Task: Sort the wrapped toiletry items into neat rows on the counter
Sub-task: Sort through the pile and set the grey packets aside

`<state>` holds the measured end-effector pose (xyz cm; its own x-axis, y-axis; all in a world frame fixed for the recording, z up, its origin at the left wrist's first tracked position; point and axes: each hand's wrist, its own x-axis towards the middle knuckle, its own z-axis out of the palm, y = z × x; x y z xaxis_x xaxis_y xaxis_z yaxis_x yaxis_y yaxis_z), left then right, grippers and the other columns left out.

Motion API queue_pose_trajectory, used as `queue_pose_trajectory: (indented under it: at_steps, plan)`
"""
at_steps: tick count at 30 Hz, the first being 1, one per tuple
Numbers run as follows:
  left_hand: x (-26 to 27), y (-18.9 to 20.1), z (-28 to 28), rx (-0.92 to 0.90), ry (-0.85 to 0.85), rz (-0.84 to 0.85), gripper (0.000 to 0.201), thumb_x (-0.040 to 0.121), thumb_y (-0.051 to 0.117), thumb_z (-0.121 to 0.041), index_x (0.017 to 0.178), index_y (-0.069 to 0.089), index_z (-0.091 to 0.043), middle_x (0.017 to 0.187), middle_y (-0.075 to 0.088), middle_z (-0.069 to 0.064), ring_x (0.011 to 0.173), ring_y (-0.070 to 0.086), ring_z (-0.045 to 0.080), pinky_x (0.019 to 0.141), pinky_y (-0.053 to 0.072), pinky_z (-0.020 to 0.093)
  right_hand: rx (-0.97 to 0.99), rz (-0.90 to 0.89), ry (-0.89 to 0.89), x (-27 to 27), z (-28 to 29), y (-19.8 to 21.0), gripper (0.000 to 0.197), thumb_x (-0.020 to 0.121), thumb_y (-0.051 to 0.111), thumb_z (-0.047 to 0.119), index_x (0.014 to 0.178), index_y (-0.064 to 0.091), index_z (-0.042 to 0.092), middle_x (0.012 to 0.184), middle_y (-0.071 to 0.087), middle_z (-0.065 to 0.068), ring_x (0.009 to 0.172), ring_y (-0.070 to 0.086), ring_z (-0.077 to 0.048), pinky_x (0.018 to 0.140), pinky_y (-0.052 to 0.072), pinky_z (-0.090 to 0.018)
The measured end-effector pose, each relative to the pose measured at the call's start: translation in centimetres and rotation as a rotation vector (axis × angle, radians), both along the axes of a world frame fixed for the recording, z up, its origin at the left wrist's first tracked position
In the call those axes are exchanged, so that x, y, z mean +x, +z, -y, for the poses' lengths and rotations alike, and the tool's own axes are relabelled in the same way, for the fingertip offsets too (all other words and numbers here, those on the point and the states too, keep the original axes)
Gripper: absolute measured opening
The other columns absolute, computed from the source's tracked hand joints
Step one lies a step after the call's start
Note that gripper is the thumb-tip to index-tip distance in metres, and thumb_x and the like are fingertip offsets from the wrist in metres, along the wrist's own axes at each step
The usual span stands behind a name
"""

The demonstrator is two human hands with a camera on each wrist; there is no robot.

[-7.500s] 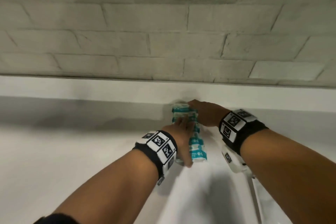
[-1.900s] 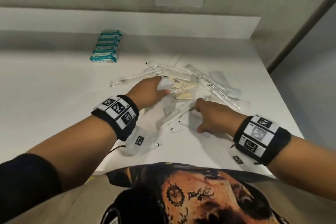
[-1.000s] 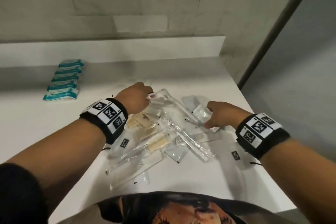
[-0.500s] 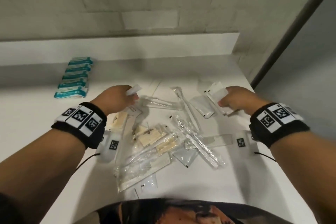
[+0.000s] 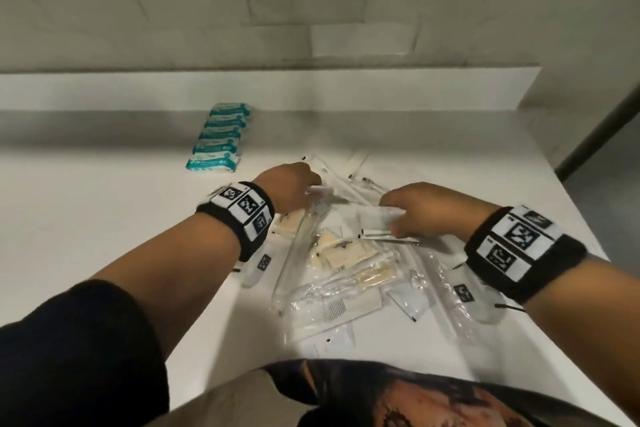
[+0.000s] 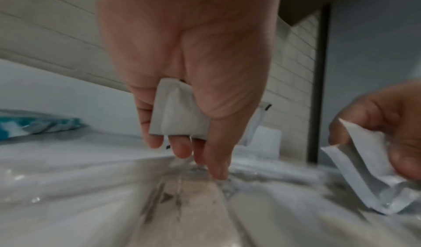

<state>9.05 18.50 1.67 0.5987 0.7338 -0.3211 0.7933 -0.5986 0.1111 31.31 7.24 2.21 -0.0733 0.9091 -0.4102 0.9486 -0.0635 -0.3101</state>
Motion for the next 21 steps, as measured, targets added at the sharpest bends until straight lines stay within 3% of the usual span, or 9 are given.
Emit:
queue_pose_trajectory:
  at_steps: [2, 4, 6, 9, 11, 13, 15, 17, 21]
  plan:
    - [0.9, -0.1, 0.0, 0.026, -0.058, -0.095, 0.042, 0.083, 0.064, -0.028, 0.124, 0.057, -0.025, 0.118, 0.052, 0.006, 0.107, 0.058, 0.028, 0.090, 0.049, 0.039, 0.026, 0.194, 0.026, 0.1, 0.0, -0.7, 0.034, 0.081, 0.059, 0.015, 0.113, 0.059, 0.028, 0.112, 0.062, 0.006, 0.097, 0.058, -0.020, 0.072, 0.046, -0.030]
    - [1.5, 0.0, -0.3, 0.043, -0.101, -0.212, 0.057, 0.078, 0.072, -0.035, 0.130, 0.050, -0.027, 0.123, 0.046, 0.007, 0.106, 0.057, 0.029, 0.084, 0.049, 0.037, 0.031, 0.235, -0.017, 0.9, 0.6, 0.2, 0.017, 0.082, 0.052, 0.011, 0.089, 0.057, 0.026, 0.096, 0.061, 0.005, 0.088, 0.057, -0.022, 0.062, 0.042, -0.028]
    - [1.8, 0.2, -0.7, 0.051, -0.117, -0.311, 0.073, 0.070, 0.079, -0.040, 0.134, 0.045, -0.028, 0.126, 0.041, 0.007, 0.105, 0.057, 0.029, 0.077, 0.048, 0.035, 0.013, 0.153, 0.001, 1.7, 1.6, 1.7, 0.015, 0.083, 0.055, 0.016, 0.073, 0.050, 0.025, 0.079, 0.056, 0.006, 0.076, 0.055, -0.020, 0.058, 0.040, -0.029]
    - [2.2, 0.2, -1.1, 0.080, -0.118, -0.343, 0.076, 0.066, 0.082, -0.045, 0.130, 0.048, -0.024, 0.123, 0.040, 0.007, 0.103, 0.056, 0.029, 0.075, 0.047, 0.034, -0.160, 0.022, 0.089, 1.2, 4.2, 3.2, 0.016, 0.077, 0.065, 0.014, 0.090, 0.063, 0.024, 0.081, 0.062, 0.007, 0.073, 0.058, -0.014, 0.071, 0.050, -0.035]
    - [2.6, 0.2, -1.0, 0.080, -0.119, -0.348, 0.075, 0.066, 0.080, -0.051, 0.128, 0.051, -0.021, 0.120, 0.042, 0.007, 0.102, 0.056, 0.028, 0.079, 0.047, 0.035, -0.264, 0.134, 0.219, 0.4, 6.0, 2.3, 0.039, 0.078, 0.060, 0.009, 0.109, 0.063, 0.033, 0.100, 0.065, 0.009, 0.088, 0.061, -0.016, 0.079, 0.052, -0.036]
    - [2.9, 0.2, -0.9, 0.074, -0.111, -0.331, 0.076, 0.066, 0.078, -0.055, 0.127, 0.052, -0.020, 0.119, 0.044, 0.006, 0.104, 0.056, 0.028, 0.083, 0.047, 0.036, -0.194, 0.288, 0.261, 0.1, 6.8, 1.4, 0.053, 0.083, 0.048, 0.005, 0.123, 0.055, 0.039, 0.116, 0.061, 0.009, 0.100, 0.059, -0.020, 0.081, 0.051, -0.035]
    - [3.0, 0.1, -0.7, 0.064, -0.101, -0.310, 0.075, 0.069, 0.076, -0.058, 0.129, 0.053, -0.019, 0.120, 0.045, 0.007, 0.108, 0.055, 0.028, 0.084, 0.045, 0.034, -0.031, 0.405, 0.287, 0.4, 6.8, 1.0, 0.043, 0.088, 0.044, 0.011, 0.122, 0.053, 0.035, 0.114, 0.062, 0.007, 0.099, 0.060, -0.021, 0.081, 0.049, -0.036]
    - [2.9, -0.1, -0.6, 0.058, -0.097, -0.288, 0.072, 0.072, 0.073, -0.059, 0.128, 0.055, -0.017, 0.121, 0.047, 0.008, 0.110, 0.054, 0.027, 0.085, 0.043, 0.033, 0.076, 0.485, 0.342, 0.1, 7.2, 0.9, 0.038, 0.085, 0.054, 0.016, 0.119, 0.050, 0.032, 0.110, 0.062, 0.005, 0.097, 0.061, -0.021, 0.075, 0.043, -0.032]
    - [2.9, -0.2, 0.1, 0.069, -0.091, -0.176, 0.063, 0.075, 0.070, -0.057, 0.121, 0.060, -0.015, 0.118, 0.049, 0.008, 0.108, 0.054, 0.027, 0.086, 0.043, 0.033, 0.059, 0.470, 0.359, -2.4, 8.8, -0.4, 0.059, 0.074, 0.072, 0.022, 0.126, 0.043, 0.023, 0.108, 0.064, 0.002, 0.094, 0.061, -0.023, 0.073, 0.031, -0.031]
